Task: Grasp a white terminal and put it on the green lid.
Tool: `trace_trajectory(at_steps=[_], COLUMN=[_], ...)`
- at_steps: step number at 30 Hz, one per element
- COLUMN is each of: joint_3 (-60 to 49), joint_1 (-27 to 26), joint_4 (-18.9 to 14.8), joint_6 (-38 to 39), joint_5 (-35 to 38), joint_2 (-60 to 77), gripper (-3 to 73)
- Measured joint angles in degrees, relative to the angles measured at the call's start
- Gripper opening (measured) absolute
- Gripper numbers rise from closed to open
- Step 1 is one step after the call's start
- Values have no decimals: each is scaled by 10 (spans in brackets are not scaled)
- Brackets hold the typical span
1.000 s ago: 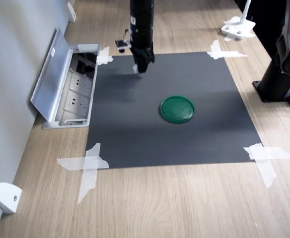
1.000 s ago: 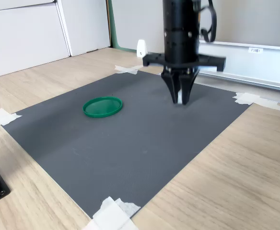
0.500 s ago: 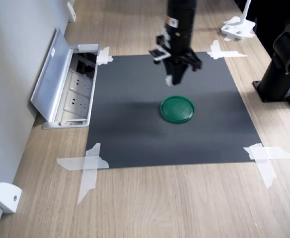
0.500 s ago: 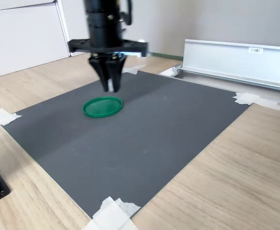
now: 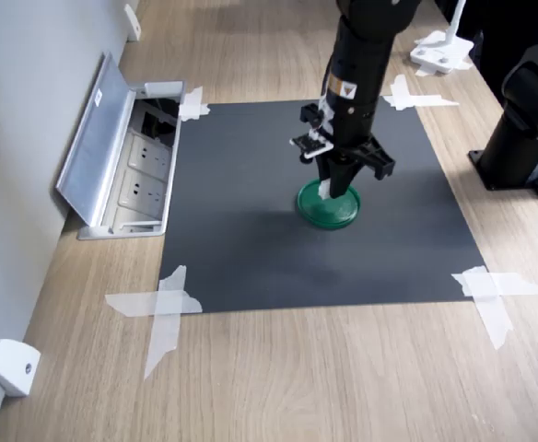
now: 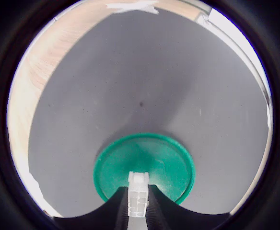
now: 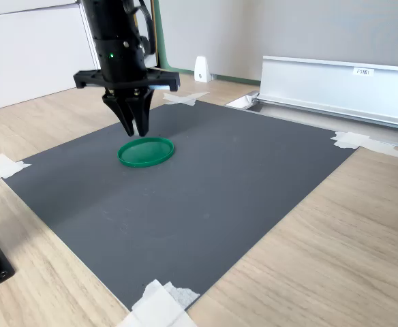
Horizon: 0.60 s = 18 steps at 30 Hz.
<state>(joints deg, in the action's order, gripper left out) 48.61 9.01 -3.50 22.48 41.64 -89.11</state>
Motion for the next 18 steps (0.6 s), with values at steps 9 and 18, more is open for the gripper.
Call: trace_trajectory(at_steps=[9, 18], joint_3=[0, 0], joint_1=[0, 0], joint_4=[28, 28], joint_6=[-13, -3], joint_5=[1, 2], joint_2=[-23, -27], gripper=[93, 250])
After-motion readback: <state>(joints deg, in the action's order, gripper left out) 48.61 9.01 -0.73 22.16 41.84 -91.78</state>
